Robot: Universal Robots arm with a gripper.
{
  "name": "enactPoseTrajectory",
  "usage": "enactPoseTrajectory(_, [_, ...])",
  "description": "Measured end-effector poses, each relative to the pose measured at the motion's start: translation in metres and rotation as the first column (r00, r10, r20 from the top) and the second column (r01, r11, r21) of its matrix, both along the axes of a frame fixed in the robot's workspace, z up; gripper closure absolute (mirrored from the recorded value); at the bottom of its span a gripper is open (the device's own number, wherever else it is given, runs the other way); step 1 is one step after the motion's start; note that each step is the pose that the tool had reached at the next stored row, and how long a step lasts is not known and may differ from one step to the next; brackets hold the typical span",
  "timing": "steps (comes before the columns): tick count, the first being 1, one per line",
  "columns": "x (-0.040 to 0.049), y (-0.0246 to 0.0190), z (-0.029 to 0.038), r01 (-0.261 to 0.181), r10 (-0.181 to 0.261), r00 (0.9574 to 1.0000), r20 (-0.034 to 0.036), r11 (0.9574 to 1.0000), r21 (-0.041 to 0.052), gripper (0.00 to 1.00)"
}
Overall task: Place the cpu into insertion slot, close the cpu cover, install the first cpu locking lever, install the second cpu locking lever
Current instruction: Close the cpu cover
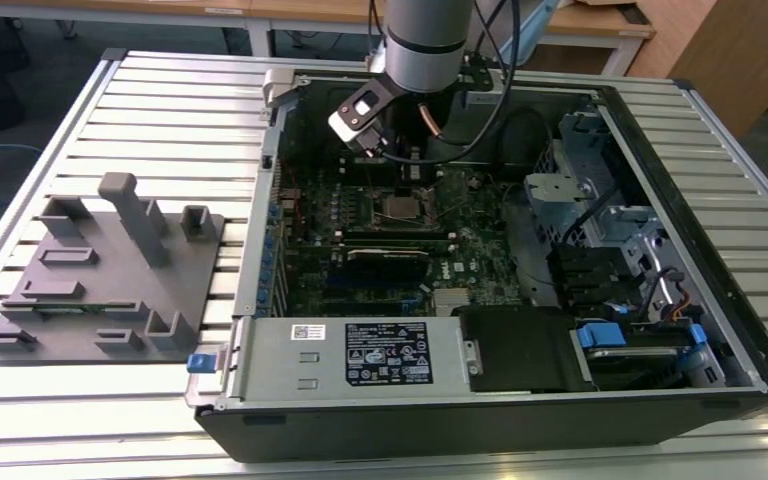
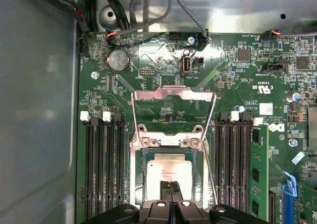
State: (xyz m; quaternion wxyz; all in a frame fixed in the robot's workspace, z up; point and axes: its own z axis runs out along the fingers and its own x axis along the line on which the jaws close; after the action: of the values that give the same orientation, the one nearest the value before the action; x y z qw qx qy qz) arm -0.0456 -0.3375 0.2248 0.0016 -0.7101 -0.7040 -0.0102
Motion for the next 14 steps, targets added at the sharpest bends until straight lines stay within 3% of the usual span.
enactPoseTrajectory(14, [0.0,0.0,0.0123,0.0,0.0,1.0,0.0,1.0,0.0,0.9])
